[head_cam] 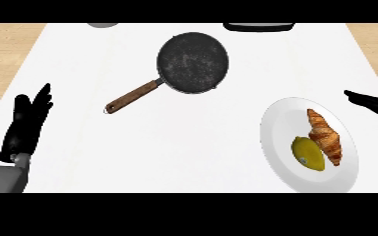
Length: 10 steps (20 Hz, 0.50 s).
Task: Pick the lemon from the plate and place it in the pan
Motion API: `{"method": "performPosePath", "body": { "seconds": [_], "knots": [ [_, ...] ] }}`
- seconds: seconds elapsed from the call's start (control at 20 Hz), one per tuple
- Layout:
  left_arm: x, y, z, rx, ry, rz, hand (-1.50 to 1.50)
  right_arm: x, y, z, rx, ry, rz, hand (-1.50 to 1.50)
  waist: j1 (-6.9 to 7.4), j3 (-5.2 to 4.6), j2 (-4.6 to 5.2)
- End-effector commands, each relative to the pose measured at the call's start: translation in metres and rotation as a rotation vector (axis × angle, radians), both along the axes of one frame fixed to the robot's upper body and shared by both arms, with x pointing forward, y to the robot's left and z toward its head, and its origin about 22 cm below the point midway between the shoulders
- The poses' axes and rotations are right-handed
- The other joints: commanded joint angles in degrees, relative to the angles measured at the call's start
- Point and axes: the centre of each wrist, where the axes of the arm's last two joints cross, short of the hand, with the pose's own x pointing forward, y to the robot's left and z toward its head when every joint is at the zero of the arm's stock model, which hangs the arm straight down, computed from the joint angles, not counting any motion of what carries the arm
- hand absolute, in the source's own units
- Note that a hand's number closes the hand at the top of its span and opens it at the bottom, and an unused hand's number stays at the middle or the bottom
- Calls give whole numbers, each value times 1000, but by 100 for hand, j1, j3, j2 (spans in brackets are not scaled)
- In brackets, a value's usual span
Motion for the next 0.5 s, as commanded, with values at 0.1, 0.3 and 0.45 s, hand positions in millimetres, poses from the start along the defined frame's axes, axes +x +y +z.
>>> {"method": "performPosePath", "body": {
  "seconds": [0.1,0.3,0.45],
  "knots": [
    [-5,-9,-6,8,-10,-3,0,3,18,-34,-128,55,27,-150,39,4,4],
    [-8,7,5,-4,-8,-9,0,-12,29,-46,-136,42,19,-150,9,2,-2],
    [-3,-12,-4,-10,15,9,0,-17,40,-58,-177,23,-14,-150,-1,3,-2]
  ]
}}
